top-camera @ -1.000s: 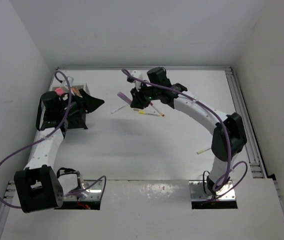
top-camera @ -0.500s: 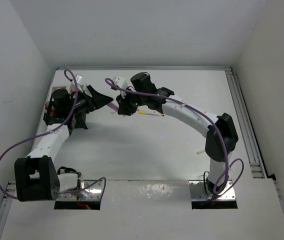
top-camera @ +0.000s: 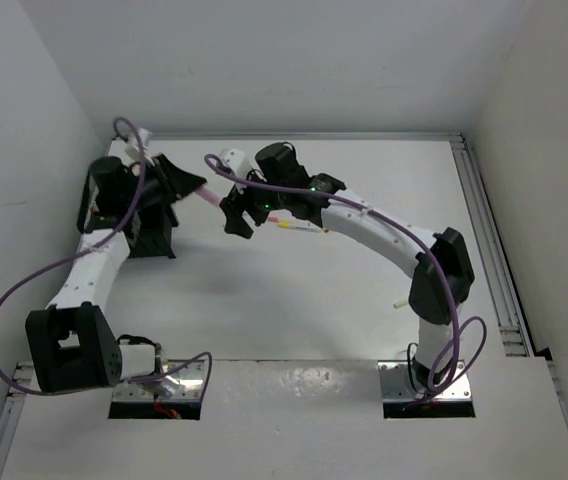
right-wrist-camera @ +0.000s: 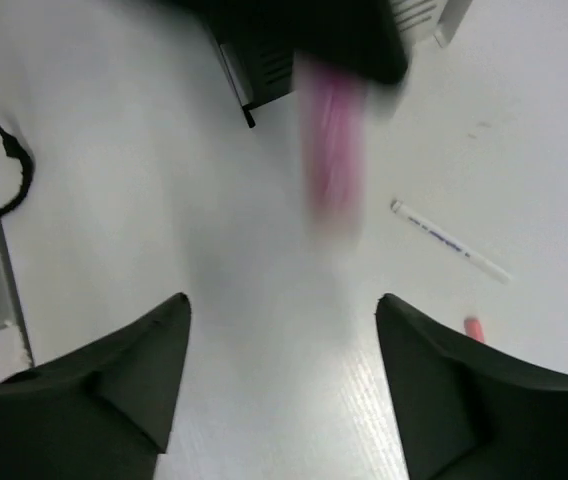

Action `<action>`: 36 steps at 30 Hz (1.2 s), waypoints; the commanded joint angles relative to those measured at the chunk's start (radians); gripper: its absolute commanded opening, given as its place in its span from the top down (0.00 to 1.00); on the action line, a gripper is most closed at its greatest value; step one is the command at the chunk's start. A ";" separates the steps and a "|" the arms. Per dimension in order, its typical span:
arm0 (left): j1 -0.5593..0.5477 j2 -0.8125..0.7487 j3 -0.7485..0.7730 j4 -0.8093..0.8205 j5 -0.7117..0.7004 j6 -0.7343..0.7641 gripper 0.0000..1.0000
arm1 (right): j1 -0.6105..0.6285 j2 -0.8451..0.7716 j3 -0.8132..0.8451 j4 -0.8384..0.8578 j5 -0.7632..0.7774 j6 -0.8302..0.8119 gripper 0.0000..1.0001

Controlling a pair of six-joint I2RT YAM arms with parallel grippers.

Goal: Sort the stationery into containers
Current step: Pick up the pen from the center of the board, then place the pen in the storage box.

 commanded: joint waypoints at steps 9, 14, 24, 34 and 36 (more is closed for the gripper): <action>0.200 0.174 0.437 -0.086 -0.534 0.547 1.00 | -0.372 -0.233 -0.318 -0.021 -0.121 0.109 0.21; 0.189 0.257 0.431 -0.075 -0.536 0.558 1.00 | -0.486 -0.323 -0.444 -0.062 -0.128 0.052 0.23; 0.185 0.332 0.373 -0.072 -0.512 0.586 0.88 | -0.722 -0.406 -0.567 -0.338 -0.187 -0.310 0.29; 0.183 0.262 0.345 -0.115 -0.398 0.553 0.27 | -0.956 -0.434 -0.681 -0.713 -0.147 -0.942 0.43; 0.177 0.242 0.349 -0.117 -0.377 0.538 0.26 | -0.973 -0.455 -0.724 -0.687 -0.121 -1.035 0.44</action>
